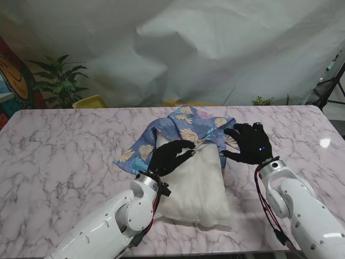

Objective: Put a pillowcase on a pillow

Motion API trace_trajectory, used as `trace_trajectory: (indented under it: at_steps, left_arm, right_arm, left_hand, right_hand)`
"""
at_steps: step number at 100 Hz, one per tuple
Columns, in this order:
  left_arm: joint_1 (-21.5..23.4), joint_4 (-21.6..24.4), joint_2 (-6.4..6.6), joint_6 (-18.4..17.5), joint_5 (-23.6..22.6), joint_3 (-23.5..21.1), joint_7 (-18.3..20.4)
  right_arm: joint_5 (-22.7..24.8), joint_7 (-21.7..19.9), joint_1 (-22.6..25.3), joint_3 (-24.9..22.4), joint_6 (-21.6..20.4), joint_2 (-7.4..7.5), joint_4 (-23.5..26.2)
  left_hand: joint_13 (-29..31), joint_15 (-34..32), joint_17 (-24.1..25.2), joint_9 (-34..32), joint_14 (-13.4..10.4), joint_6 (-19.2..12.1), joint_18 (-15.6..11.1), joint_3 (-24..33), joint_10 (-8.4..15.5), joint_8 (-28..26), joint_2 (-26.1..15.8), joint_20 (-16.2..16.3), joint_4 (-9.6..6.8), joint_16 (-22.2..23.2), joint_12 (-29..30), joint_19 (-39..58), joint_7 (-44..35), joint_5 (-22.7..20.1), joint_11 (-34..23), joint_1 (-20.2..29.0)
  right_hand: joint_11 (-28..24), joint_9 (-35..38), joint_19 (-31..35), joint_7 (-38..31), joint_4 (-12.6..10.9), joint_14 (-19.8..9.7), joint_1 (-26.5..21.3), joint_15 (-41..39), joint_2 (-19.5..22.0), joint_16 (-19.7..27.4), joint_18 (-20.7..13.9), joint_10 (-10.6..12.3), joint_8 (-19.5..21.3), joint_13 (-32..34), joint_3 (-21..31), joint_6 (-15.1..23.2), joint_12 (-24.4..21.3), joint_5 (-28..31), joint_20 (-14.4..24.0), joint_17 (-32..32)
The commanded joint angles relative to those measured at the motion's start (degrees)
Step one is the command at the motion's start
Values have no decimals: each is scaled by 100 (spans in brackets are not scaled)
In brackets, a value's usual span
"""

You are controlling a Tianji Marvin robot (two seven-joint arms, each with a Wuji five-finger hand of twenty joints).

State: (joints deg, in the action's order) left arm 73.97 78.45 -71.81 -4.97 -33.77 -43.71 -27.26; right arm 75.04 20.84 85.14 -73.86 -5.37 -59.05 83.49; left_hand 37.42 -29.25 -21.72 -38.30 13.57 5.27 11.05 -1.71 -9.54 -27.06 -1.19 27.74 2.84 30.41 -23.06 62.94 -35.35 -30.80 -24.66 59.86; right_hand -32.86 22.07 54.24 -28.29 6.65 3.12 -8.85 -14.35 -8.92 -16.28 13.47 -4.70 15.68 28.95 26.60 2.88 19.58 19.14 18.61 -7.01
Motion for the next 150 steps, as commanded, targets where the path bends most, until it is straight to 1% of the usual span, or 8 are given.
trace_trajectory:
  at_steps: [1,40,58,74,94,102,119,150]
  left_arm:
    - [-158,-27,85,-76,-171,-82,159]
    - [-1525,-1136,839,-1132,-1840,500,1563]
    - [-1873,-1666,828,-1553,-1675,912,1679]
    - [-1935,-1828,751,-1598,-1421,1159,1727]
    - [-1873,-2023,534,-1469,-1058,1317,1441]
    - [-1775,-1975,496,-1439,-959,1248,1400]
    - [-1564,-1819,475,-1476,-814,1063,1393]
    - [-1012,-1217,504,-1002,-832,401,1182]
  right_arm:
    - [-50,214,315,99,-221,0,134]
    - [-532,376,879,746,-1525,-49,573]
    - [-1091,-418,704,1044,-2058,-68,439]
    - [-1497,-1593,574,1082,-2191,-6,462]
    - [-94,-1544,274,1445,-1092,190,463]
    - [85,-1609,113,1567,-838,220,344]
    - [441,-1144,-215,1838,-258,263,-98]
    - [613,-110,-576,2130,285,305,-789]
  left_hand:
    - [-530,308,506,578,-220,-341,-259,87,205,97,106,-55,-104,-76,7,-425,-114,-24,190,482]
    - [-2623,1098,2058,2097,-938,-1234,-995,1724,1119,553,690,-722,-9,-1097,538,-2339,430,453,434,1399]
    - [-3087,1093,2359,2591,-910,-906,-1113,4198,986,1119,1781,-946,151,-1389,798,-2691,1201,1159,650,-197]
    - [-3199,1538,2356,2741,-682,-496,-961,2973,611,1184,1634,-1237,186,-1440,979,-3310,1380,1346,1238,-1874]
    - [-3201,1447,2371,2797,-572,-45,-857,2169,372,966,1175,-1098,89,-1163,716,-3075,1527,1524,1347,-1796]
    - [-3177,1344,2380,2784,-533,-2,-817,2052,325,930,1102,-1024,56,-1103,666,-2924,1545,1524,1317,-1691]
    - [-3129,1201,2350,2735,-491,41,-743,1854,315,884,1026,-964,24,-1055,592,-2782,1554,1459,1199,-1548]
    - [-2685,958,2020,2652,-452,94,-617,1749,320,695,990,-789,-10,-958,459,-2399,1293,1276,735,-1287]
  right_hand:
    - [42,-67,-10,151,-179,-116,-88,94,193,111,-12,-66,94,-88,-117,-195,-50,-31,-103,-2]
    - [123,295,-140,208,-136,-194,-85,160,158,510,-1088,-64,77,232,280,-643,-214,71,-401,-330]
    - [191,76,-209,405,-123,33,-6,182,183,529,-896,-297,-7,90,126,-870,-246,-139,-450,-344]
    - [351,-449,-277,1022,-62,370,458,297,-223,553,-369,-505,-171,-204,112,-1238,-350,-428,-535,-179]
    - [1209,-1235,-611,2792,260,741,1385,671,-659,779,633,-676,268,-995,576,-1461,-793,-1079,-983,477]
    - [2124,-1284,-842,3211,368,884,1736,816,-755,868,921,-768,-1591,-1435,867,-1618,-1115,-897,-1311,748]
    - [2285,-1299,-896,3366,433,938,1795,797,-1029,879,1012,-729,-1839,-1422,1145,-1575,-952,-878,-1397,750]
    - [1164,-1221,-742,2972,291,872,899,632,-1808,827,1196,-349,161,-745,1284,-1065,-758,-1052,-1252,194]
